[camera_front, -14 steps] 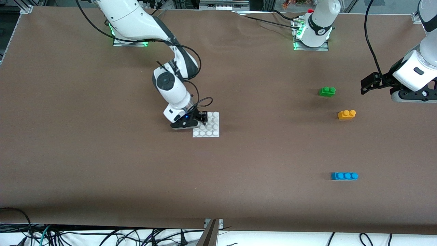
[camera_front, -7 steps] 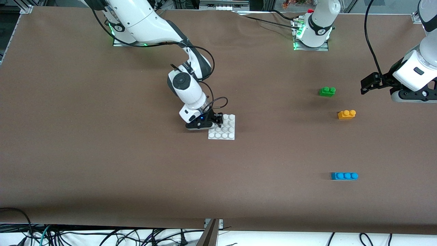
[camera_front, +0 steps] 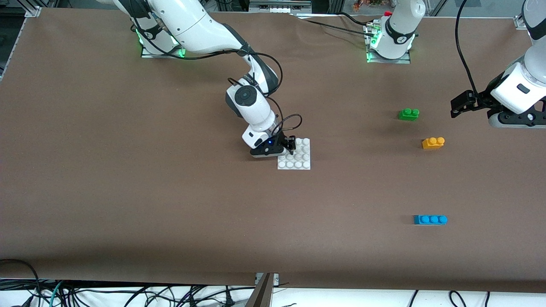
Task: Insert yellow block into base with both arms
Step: 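Grip the white base plate and slide it toward the table middle, then release the plate and withdraw the right gripper while the left gripper reaches out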
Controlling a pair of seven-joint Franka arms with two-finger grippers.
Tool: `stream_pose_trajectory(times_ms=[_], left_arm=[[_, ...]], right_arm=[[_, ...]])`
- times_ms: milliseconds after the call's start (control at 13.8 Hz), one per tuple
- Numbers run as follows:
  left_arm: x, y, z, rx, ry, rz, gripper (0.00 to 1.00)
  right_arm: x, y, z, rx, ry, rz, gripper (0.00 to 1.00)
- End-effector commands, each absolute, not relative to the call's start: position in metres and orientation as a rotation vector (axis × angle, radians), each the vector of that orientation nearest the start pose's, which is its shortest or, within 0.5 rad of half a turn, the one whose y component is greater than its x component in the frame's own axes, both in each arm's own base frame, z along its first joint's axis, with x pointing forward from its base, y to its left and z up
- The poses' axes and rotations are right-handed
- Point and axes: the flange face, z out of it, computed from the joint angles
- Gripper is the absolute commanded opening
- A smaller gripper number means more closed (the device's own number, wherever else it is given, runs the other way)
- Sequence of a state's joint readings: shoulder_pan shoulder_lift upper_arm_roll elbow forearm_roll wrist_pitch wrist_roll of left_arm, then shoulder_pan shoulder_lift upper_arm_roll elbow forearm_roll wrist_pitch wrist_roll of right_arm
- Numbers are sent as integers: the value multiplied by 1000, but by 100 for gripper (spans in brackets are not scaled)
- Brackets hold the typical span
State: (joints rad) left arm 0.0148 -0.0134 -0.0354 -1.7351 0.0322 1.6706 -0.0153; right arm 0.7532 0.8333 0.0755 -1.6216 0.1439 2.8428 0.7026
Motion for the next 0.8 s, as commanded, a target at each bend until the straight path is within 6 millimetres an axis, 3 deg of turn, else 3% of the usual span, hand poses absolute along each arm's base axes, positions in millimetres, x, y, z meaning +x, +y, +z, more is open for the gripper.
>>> stream_pose_trajectory(times_ms=[0,145,290,362,580,725], left_arm=[[551,-10,569,-3132,9,74,100],[550,-10,569,-3131,9,77,100],[550,-10,569,-3131,9,77,100],[550,-10,569,-3131,9,77,100],[550,-10,569,-3131,9,77,100],[550,-10,569,-3131,9,77,100]], right_arm=[[489,531,158,-2780,40,-274,60],[498,528,165,-2767,60,-285,64],[520,519,182,-2759,120,-287,78],[534,514,197,-2765,159,-267,83],[571,502,249,-2779,250,-162,86],[600,464,296,-2775,316,-135,90]])
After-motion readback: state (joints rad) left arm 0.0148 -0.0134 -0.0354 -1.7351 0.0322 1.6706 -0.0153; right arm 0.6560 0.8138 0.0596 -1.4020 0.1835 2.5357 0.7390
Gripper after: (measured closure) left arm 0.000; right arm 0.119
